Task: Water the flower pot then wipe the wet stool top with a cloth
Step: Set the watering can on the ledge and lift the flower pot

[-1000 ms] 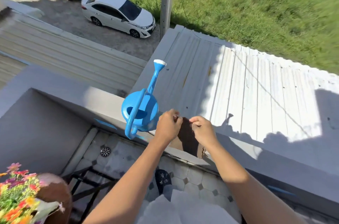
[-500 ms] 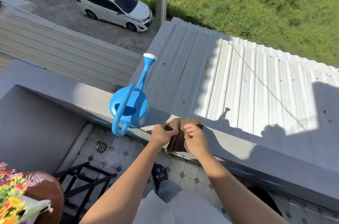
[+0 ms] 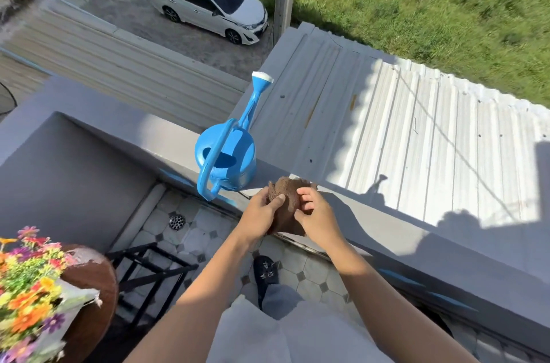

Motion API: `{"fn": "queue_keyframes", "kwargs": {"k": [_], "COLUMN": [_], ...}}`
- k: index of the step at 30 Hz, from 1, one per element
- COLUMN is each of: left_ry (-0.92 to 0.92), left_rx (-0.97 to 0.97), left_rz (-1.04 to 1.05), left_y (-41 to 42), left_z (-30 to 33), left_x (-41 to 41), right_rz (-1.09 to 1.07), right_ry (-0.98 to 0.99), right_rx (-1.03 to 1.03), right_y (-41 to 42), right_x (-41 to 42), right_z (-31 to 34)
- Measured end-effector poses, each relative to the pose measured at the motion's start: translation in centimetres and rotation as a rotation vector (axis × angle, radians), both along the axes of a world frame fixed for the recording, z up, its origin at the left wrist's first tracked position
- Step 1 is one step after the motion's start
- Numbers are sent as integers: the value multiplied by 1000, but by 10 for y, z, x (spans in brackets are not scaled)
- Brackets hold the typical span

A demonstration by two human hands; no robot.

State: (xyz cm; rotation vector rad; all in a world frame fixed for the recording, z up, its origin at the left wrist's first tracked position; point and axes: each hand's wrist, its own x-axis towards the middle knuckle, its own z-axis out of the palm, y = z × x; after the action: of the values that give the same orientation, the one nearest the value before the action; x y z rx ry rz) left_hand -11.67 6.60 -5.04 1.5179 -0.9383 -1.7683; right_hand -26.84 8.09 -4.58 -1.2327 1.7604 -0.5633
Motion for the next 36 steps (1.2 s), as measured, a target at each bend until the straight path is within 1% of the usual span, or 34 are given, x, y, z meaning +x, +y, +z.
{"fn": "queue_keyframes", "kwargs": {"k": [1, 3, 7, 9, 11, 13, 14, 16, 19, 21, 23, 25, 27, 29, 31, 33, 34, 35, 36], "left_ry": [53, 101, 138, 161, 166, 141, 109, 35, -24, 39, 146, 229, 267, 168, -95, -375, -453, -488, -477], "left_rx": [-1, -20, -98, -131, -136, -173, -191, -202, -193, -205, -240, -258, -261, -251, -243, -211, -171, -107, -30], "left_rz": [17, 53, 175, 225, 332, 472, 518, 586, 710, 763, 782, 768, 763, 817, 886, 958, 977, 970, 940], "left_y": [3, 12, 40, 61, 83, 108, 122, 149, 184, 198, 220, 237, 250, 258, 260, 259, 258, 256, 253], "left_z": [5, 16, 43, 56, 63, 67, 71, 75, 82, 88, 91, 94, 91, 87, 86, 84, 82, 76, 68], "left_x": [11, 35, 88, 114, 140, 165, 177, 197, 216, 220, 229, 236, 242, 245, 244, 244, 245, 248, 252], "right_rz": [25, 104, 317, 421, 440, 374, 352, 365, 449, 509, 570, 600, 638, 690, 667, 578, 522, 451, 384], "right_ry": [-43, -113, -231, -242, -197, -142, -152, -235, -371, -452, -471, -550, -579, -531, -493, -469, -461, -455, -453], "right_rx": [-22, -34, 2, 22, -17, -110, -122, -75, 89, 168, 168, 197, 232, 215, 204, 192, 192, 199, 210], "right_y": [1, 3, 9, 14, 24, 38, 46, 64, 95, 111, 130, 143, 150, 154, 156, 155, 153, 149, 144], "right_x": [5, 17, 51, 75, 104, 133, 148, 177, 215, 231, 249, 259, 266, 271, 277, 283, 286, 288, 289], "right_z": [5, 15, 28, 35, 41, 46, 50, 60, 77, 83, 93, 103, 104, 101, 95, 87, 82, 75, 67]}}
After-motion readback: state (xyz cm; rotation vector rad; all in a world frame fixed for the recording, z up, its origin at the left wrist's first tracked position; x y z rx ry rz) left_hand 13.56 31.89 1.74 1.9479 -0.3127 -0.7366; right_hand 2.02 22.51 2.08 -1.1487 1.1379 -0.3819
